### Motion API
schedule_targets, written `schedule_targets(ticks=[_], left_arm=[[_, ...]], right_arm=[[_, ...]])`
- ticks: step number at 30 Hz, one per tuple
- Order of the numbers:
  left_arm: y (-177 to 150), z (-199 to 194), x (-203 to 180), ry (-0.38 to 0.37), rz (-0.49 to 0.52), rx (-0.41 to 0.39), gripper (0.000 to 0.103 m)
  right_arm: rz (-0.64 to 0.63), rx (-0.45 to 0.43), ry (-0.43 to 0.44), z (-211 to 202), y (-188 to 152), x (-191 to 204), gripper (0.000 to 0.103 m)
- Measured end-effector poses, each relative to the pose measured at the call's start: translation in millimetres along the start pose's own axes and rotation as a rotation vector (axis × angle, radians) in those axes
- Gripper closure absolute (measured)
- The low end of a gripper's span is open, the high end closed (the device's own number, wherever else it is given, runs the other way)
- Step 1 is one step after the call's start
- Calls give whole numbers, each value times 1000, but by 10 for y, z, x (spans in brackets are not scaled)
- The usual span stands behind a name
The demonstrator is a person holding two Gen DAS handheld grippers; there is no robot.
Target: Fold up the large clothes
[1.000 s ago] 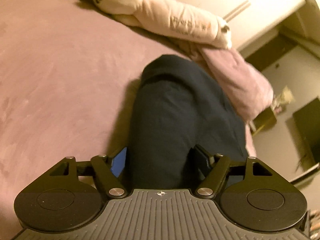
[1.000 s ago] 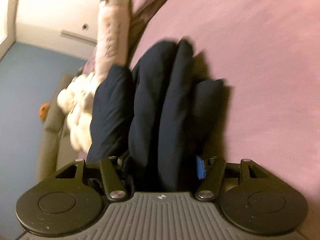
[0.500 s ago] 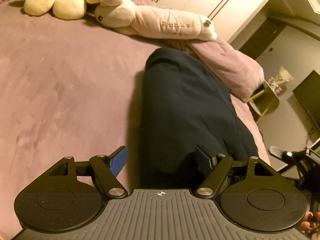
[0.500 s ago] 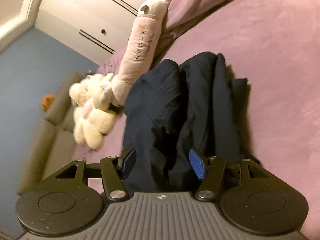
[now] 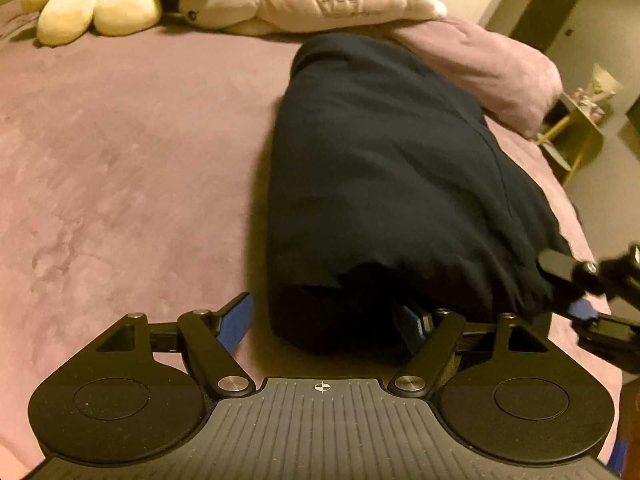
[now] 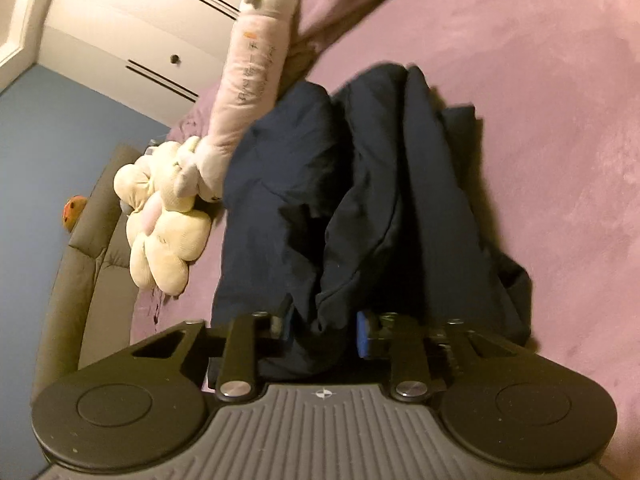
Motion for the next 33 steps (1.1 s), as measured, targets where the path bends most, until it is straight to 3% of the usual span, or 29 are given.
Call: schedule_targets(ticks=[4,8,11,14,16,19,21,23,26,29,31,33], left_arm=[[35,1,-17,58,35,-1,21],[-10,71,-26,49,51,54,20],[-56,105,21,67,55,110,23],[-16,-66,211,36,27,139,22],[33,-219,398,6,-9,135,22],[154,-427,703,33,-72,82,22],[258,-472,850,84,-111,32,22],[386,-427,884,116,-142,0,22],[576,-284,720,106,-158,-83,21],[768,-24,443,92,-144,-183,18],[866,209,233,117,-108,-252,16],[893,452,77,123,-63,-310,13]], right_arm=[[252,41,180,-76,43,-374,81],[209,54,-29,76,-62,-562,82],[162,49,-51,152,-99,-596,80],[62,23,-76,-18,1,-456,59],[20,-7,-104,-170,96,-369,57],[-33,-137,-144,-446,255,-97,57],[-69,-184,-97,-468,352,108,57],[-144,-191,-54,-260,398,482,57],[-271,-227,-72,200,381,987,59],[-384,-338,-210,758,423,1254,62],[-462,-430,-373,1040,419,1189,63],[-471,-478,-420,1148,396,995,63]])
Point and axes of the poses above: each gripper's, at about its wrist camera, not at the fingertips, and z roughly the way its jaws point, x to its left, y to its top, the point moved 1 cm from there along z, roughly the way its jaws point, and after that the axes turned 12 degrees about -y, right-handed, at the moved point
